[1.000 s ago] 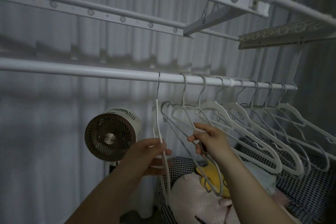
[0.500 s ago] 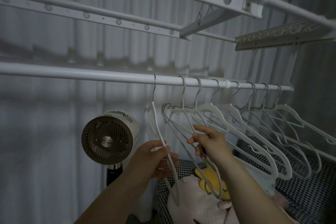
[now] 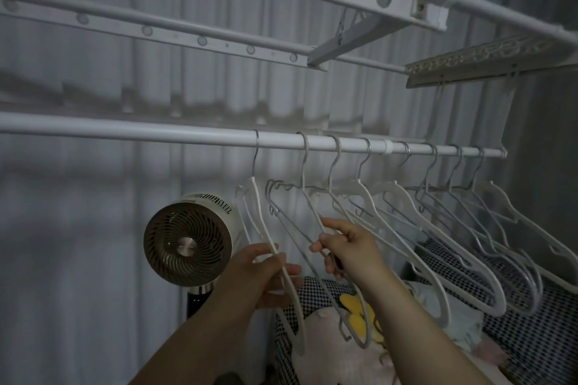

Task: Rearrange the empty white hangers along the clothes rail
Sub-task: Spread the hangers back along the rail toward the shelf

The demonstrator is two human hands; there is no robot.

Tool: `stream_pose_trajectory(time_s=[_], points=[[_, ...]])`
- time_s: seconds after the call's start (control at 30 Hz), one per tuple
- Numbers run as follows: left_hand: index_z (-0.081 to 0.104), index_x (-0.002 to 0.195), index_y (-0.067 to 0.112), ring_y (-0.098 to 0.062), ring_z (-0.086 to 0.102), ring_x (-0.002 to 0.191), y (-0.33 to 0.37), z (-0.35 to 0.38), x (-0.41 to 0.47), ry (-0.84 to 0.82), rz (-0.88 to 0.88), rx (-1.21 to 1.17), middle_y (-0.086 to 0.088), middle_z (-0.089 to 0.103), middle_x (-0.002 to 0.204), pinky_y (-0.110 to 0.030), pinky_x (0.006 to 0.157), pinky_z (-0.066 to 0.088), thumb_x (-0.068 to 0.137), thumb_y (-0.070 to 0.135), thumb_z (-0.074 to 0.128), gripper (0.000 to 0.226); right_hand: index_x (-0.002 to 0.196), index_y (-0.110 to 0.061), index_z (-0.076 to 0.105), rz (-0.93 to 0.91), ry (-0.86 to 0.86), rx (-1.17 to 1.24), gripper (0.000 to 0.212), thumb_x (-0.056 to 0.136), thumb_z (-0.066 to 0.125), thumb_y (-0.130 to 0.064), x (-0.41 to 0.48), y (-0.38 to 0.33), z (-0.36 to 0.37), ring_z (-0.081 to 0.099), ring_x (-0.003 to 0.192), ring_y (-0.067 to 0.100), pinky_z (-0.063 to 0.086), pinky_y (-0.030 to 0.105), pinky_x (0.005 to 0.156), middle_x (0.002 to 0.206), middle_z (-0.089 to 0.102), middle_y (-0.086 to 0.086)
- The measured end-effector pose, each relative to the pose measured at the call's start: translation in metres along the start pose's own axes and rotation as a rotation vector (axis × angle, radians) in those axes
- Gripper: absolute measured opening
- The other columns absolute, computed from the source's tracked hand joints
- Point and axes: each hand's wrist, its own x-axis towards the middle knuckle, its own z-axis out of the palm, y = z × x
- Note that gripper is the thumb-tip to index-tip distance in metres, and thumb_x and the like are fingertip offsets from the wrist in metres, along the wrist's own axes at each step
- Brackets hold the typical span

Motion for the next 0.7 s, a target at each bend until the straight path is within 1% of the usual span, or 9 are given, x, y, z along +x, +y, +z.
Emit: stream_pose_trajectory(time_s=[0.17, 0.27, 0.37, 0.43, 0.47, 0.5, 0.57, 0.6, 0.7], points=[[0.051, 0.096, 0.012, -0.011, 0.068, 0.050, -0.001, 0.000, -0.002, 0.007, -0.001, 0.001, -0.003, 0.071, 0.059, -0.018, 0.039, 0.047, 0.090, 0.008, 0.048, 0.007, 0.126, -0.003, 0.047, -0.008, -0.012, -0.025, 0.035, 0.092, 0.049, -0.004, -0.002, -0.003, -0.002, 0.045, 0.026, 0.003, 0.033, 0.014, 0.030, 0.066, 0.062, 0.003], [0.051, 0.095, 0.015, -0.011, 0.068, 0.051, -0.001, -0.001, -0.001, 0.024, -0.004, 0.016, -0.008, 0.070, 0.068, -0.019, 0.039, 0.048, 0.090, 0.009, 0.050, 0.008, 0.126, -0.005, 0.047, -0.004, -0.012, -0.043, 0.035, 0.092, 0.050, -0.006, -0.003, -0.004, -0.002, 0.049, 0.029, 0.003, 0.037, 0.016, 0.031, 0.067, 0.062, 0.004], [0.052, 0.095, 0.017, -0.011, 0.068, 0.052, 0.000, -0.004, -0.001, 0.052, -0.008, 0.043, -0.008, 0.070, 0.072, -0.022, 0.041, 0.051, 0.089, 0.014, 0.052, 0.007, 0.123, -0.011, 0.051, -0.029, 0.018, -0.096, 0.032, 0.091, 0.053, -0.012, -0.006, -0.007, -0.006, 0.055, 0.038, 0.003, 0.043, 0.016, 0.037, 0.071, 0.062, 0.003], [0.054, 0.096, 0.015, -0.010, 0.067, 0.051, 0.002, -0.009, -0.001, 0.063, 0.005, 0.064, -0.008, 0.069, 0.073, -0.022, 0.041, 0.051, 0.089, 0.018, 0.051, 0.008, 0.119, -0.013, 0.053, -0.080, 0.085, -0.139, 0.029, 0.090, 0.054, -0.013, -0.007, -0.011, -0.011, 0.055, 0.051, 0.010, 0.043, 0.014, 0.041, 0.076, 0.062, 0.008], [0.055, 0.094, 0.014, -0.009, 0.066, 0.051, 0.003, -0.013, -0.002, 0.072, 0.017, 0.082, -0.009, 0.067, 0.075, -0.022, 0.041, 0.051, 0.089, 0.020, 0.051, 0.009, 0.118, -0.011, 0.055, -0.118, 0.132, -0.171, 0.028, 0.089, 0.055, -0.013, -0.008, -0.014, -0.014, 0.054, 0.058, 0.012, 0.045, 0.014, 0.045, 0.081, 0.063, 0.012], [0.056, 0.092, 0.014, -0.010, 0.066, 0.052, 0.005, -0.016, -0.003, 0.085, 0.025, 0.104, -0.010, 0.066, 0.077, -0.022, 0.041, 0.052, 0.089, 0.021, 0.051, 0.009, 0.117, -0.008, 0.057, -0.157, 0.180, -0.210, 0.029, 0.089, 0.056, -0.013, -0.008, -0.016, -0.016, 0.054, 0.064, 0.012, 0.047, 0.017, 0.053, 0.084, 0.063, 0.012], [0.056, 0.094, 0.014, -0.013, 0.065, 0.060, 0.010, -0.027, -0.006, 0.110, 0.041, 0.154, -0.009, 0.065, 0.079, -0.022, 0.043, 0.053, 0.089, 0.022, 0.051, 0.010, 0.117, -0.007, 0.059, -0.220, 0.259, -0.282, 0.029, 0.088, 0.056, -0.013, -0.010, -0.023, -0.016, 0.053, 0.074, 0.010, 0.043, 0.024, 0.072, 0.082, 0.060, -0.002], [0.056, 0.093, 0.014, -0.014, 0.064, 0.063, 0.012, -0.035, -0.007, 0.125, 0.054, 0.179, -0.009, 0.064, 0.080, -0.022, 0.044, 0.052, 0.089, 0.022, 0.051, 0.010, 0.115, -0.008, 0.060, -0.249, 0.287, -0.303, 0.027, 0.088, 0.056, -0.012, -0.012, -0.028, -0.013, 0.052, 0.076, 0.008, 0.040, 0.023, 0.075, 0.081, 0.057, -0.008], [0.058, 0.085, 0.013, -0.014, 0.060, 0.062, 0.022, -0.063, -0.017, 0.197, 0.140, 0.269, -0.007, 0.064, 0.079, -0.018, 0.042, 0.049, 0.090, 0.018, 0.050, 0.011, 0.107, -0.010, 0.063, -0.358, 0.325, -0.330, 0.021, 0.088, 0.056, -0.010, -0.022, -0.046, 0.007, 0.050, 0.074, -0.002, 0.037, 0.010, 0.064, 0.086, 0.057, -0.004]])
